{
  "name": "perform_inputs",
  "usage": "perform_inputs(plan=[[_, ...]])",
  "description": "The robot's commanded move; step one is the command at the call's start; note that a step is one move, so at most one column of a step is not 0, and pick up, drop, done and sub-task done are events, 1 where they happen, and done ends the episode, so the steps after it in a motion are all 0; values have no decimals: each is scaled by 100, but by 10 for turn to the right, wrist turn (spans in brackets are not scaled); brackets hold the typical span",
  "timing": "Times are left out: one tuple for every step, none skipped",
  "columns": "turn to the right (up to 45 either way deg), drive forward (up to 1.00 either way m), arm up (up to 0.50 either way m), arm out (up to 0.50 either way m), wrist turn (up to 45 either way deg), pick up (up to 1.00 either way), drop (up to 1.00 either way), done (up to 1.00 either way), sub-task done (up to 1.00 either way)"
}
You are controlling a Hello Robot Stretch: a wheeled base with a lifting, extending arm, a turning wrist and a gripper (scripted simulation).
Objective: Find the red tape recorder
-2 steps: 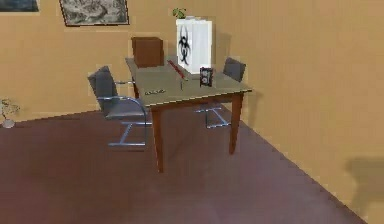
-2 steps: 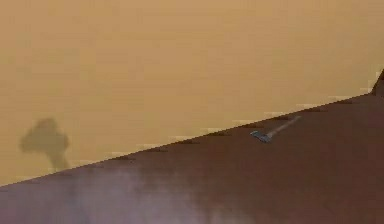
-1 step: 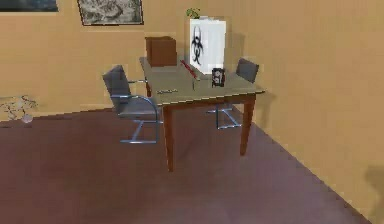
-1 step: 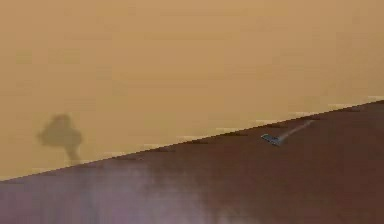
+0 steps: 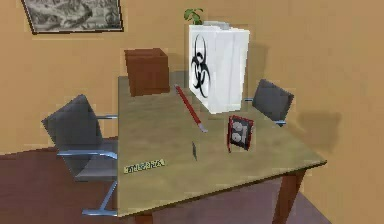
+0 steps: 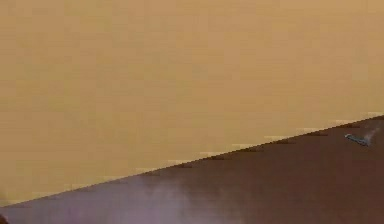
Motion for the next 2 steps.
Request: perform_inputs(plan=[[120, 0, 0, 0, 0, 0, 0, 0, 0], [0, 0, 0, 0, 0, 0, 0, 100, 0]])
